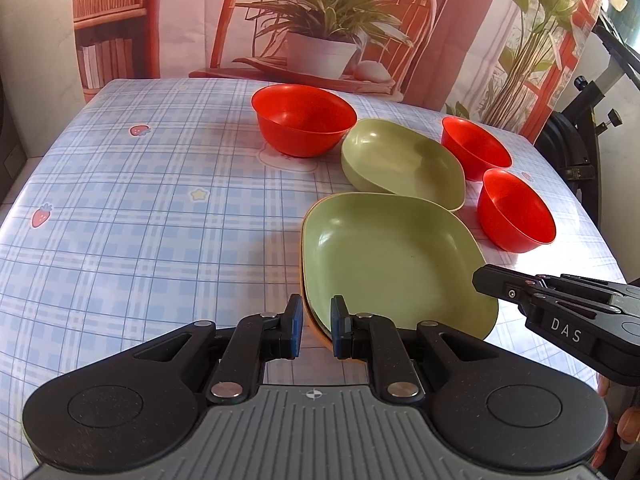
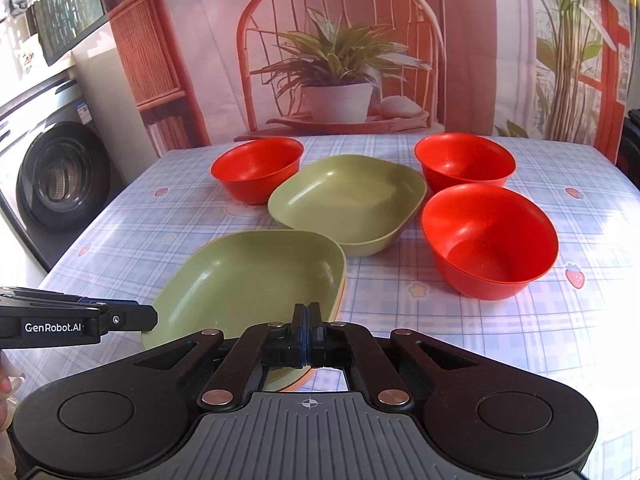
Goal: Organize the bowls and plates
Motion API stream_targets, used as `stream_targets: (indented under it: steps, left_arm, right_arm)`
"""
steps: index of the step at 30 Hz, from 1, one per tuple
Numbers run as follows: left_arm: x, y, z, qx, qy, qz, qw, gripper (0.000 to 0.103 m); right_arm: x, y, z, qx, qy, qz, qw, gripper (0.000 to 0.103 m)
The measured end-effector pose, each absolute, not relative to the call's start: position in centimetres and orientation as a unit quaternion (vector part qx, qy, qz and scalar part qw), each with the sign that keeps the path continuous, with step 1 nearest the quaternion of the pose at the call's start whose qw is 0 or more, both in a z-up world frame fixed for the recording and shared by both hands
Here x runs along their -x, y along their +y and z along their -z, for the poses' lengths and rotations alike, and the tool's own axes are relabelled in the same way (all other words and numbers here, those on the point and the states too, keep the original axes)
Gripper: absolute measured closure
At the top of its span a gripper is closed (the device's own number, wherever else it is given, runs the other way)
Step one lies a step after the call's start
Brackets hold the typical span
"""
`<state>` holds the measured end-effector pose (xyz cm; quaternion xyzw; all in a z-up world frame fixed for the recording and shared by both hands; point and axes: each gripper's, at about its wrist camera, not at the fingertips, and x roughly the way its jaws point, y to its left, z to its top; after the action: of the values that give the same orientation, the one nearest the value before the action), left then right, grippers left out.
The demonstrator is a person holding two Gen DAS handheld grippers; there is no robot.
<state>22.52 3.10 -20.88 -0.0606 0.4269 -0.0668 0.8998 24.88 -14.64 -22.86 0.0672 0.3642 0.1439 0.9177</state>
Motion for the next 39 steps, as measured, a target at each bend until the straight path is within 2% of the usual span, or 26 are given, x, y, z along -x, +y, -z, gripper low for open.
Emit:
stream_targets:
  steps: [5,11,17,27,39]
  left_arm:
    - [-22.1,3.3,21.1,0.065,0.426,0.065,0.9,0.088]
    - [-22.0,3.5,21.0,0.071,0.422,0.061,0.902,0.088]
    - [-21.9,3.7,21.2,0.075,0.421,0.062,0.902,0.087]
    - [-22.1,3.6,21.3,0.071,0.421,0.062,0.902,0.086]
    - [-24.8,4.9,18.0,0.075,0.382,0.082,0.917,0.085]
  right_arm:
    - [-24.8,-14.6,23.5,-0.078,0.375,-0.143,0.913,0.103]
    - [-24.0,-14.8,22.0,-0.058,0.335,-0.125,0.932,0.103]
    - [-24.4,-14.8,23.4,-0.059,0.369,-0.118,0.92,0.102]
    - [-24.4,-14.9,23.7,-0.067,0.372,-0.119,0.918,0.102]
    - [-26.2,-17.4,21.6,-0.089,0.341,-0.094,0.931,0.097]
